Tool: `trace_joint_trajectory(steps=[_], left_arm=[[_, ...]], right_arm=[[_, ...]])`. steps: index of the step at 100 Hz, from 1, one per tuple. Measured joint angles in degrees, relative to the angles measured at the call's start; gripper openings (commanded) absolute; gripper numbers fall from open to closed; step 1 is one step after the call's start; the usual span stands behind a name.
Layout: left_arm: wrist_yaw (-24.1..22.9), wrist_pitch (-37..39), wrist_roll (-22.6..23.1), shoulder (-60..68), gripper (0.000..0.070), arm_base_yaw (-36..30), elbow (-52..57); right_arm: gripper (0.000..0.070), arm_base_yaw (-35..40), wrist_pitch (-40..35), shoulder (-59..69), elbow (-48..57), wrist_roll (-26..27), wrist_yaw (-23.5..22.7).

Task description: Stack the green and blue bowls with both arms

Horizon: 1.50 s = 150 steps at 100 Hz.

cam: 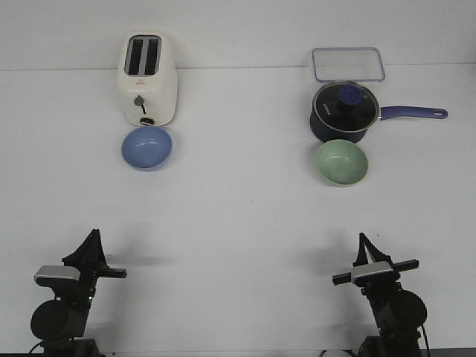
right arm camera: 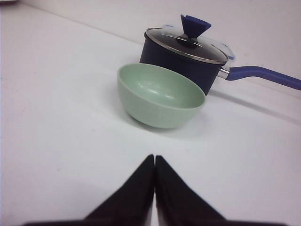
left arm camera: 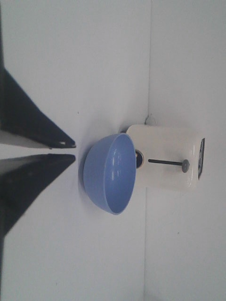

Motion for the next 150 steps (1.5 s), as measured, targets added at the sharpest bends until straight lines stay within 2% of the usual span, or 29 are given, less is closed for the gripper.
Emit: trace_joint_trajectory(steps=[101,112,138,150], left_arm=[[0.0,0.0,0.0,0.0,0.0015,0.0,0.0],[0.0,0.0,0.0,0.0,0.0015,0.0,0.0],[0.0,0.0,0.0,0.0,0.0015,0.0,0.0],[0.0,0.0,0.0,0.0,0.0015,0.0,0.0]], right_arm=[[0.0,0.0,0.0,0.0,0.0,0.9,0.0],[0.0,0.0,0.0,0.0,0.0,6.0,0.0],[0.0,0.0,0.0,0.0,0.0,25.7,0.2],[0.0,0.0,-1.9,0.3,1.4,31.2,0.2]])
